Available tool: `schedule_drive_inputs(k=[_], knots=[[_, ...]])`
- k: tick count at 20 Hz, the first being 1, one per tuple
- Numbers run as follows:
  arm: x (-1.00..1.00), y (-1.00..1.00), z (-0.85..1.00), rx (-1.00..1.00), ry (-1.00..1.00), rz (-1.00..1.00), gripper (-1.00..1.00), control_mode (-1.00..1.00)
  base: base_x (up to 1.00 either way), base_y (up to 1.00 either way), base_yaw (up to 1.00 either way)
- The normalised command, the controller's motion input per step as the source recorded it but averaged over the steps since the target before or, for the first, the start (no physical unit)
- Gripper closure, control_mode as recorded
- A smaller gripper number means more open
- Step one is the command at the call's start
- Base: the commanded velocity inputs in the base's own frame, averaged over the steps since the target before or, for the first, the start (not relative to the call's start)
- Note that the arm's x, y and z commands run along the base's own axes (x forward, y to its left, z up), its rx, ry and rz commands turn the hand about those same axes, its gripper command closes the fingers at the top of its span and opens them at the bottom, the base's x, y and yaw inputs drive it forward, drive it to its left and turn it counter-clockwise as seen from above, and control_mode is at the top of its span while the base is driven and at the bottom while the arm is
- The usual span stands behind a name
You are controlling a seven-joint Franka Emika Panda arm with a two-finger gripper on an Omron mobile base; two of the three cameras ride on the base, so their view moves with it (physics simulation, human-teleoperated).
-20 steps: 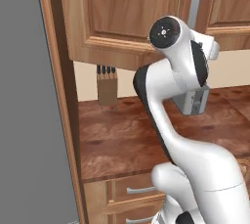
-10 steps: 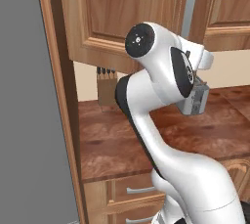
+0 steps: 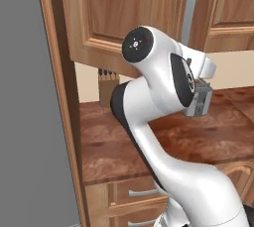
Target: Open the cabinet, pick the kettle from the cabinet, and place it in the sink.
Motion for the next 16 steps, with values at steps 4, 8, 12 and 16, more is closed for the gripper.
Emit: schedule_drive_inputs(k=[4,8,12,16], knots=[[-0.31,-0.16,-0.11,0.06,0.01,0.00,-1.00,-1.00,0.00,0.00,0.00],[-0.40,-0.17,-0.01,0.14,0.00,0.11,-1.00,-1.00,0.00,0.00,0.00],[-0.44,-0.32,0.01,0.31,-0.08,0.22,-1.00,-1.00,0.00,0.00,0.00],[-0.26,-0.35,0.13,0.37,-0.11,0.21,-1.00,-1.00,0.00,0.00,0.00]])
